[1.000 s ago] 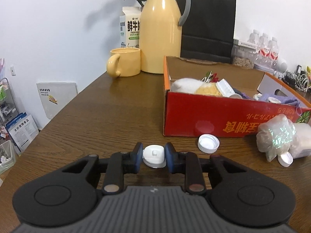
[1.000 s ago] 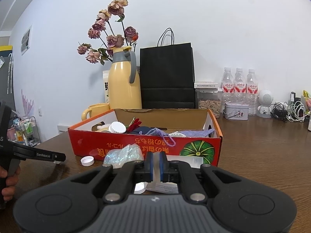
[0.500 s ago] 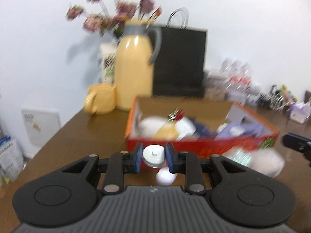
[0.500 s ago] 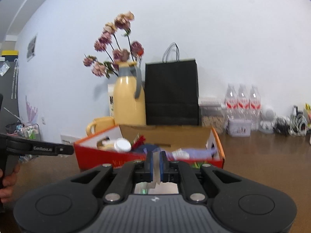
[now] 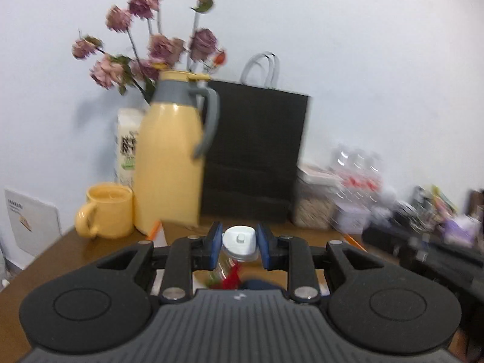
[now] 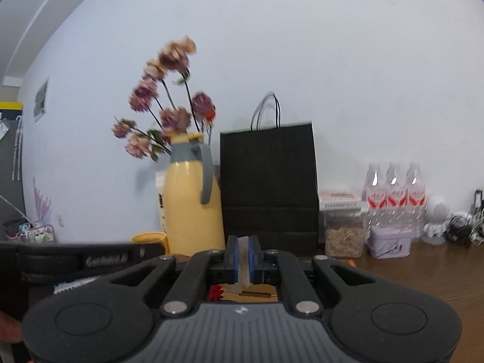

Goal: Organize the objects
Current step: 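Carry both held white items into the red box and open both grippers, then withdraw both grippers up from the red box, then grasp the clear plastic box on the table with the right gripper, then grasp the glittery iridescent bag with the left gripper, then carry the glittery bag and clear plastic box into the red box and release both, then withdraw both grippers from the box toward the white caps on the table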

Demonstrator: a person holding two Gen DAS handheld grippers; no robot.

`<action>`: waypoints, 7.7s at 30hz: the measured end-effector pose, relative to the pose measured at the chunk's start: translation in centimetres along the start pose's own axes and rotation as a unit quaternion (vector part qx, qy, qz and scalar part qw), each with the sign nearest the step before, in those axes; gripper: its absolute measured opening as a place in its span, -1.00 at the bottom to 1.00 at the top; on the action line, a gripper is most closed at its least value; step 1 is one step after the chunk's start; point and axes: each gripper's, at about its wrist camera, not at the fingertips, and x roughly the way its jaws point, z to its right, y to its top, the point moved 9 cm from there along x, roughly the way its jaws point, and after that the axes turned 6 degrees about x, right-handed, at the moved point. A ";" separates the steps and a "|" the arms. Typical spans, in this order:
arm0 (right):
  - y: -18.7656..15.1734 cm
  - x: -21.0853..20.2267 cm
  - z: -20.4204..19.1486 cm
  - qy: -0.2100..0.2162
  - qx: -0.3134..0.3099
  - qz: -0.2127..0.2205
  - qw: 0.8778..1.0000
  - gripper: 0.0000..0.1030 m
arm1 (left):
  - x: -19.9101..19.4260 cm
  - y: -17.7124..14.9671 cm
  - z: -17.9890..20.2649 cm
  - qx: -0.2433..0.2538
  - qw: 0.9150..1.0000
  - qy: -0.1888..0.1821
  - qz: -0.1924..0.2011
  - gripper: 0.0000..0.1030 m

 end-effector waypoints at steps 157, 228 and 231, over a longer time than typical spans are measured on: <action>-7.7 -9.8 5.6 -0.093 0.022 -0.058 0.994 0.59 | -6.8 -8.7 5.4 0.025 0.991 -0.092 -0.093 -0.17; -3.6 0.8 3.8 -0.076 -0.014 -0.085 0.993 1.00 | -1.0 -1.7 -1.2 0.004 1.000 -0.010 -0.019 1.00; -4.5 -0.7 3.4 -0.072 -0.019 -0.093 0.993 1.00 | -2.3 -2.7 -1.2 0.011 0.999 -0.015 -0.027 1.00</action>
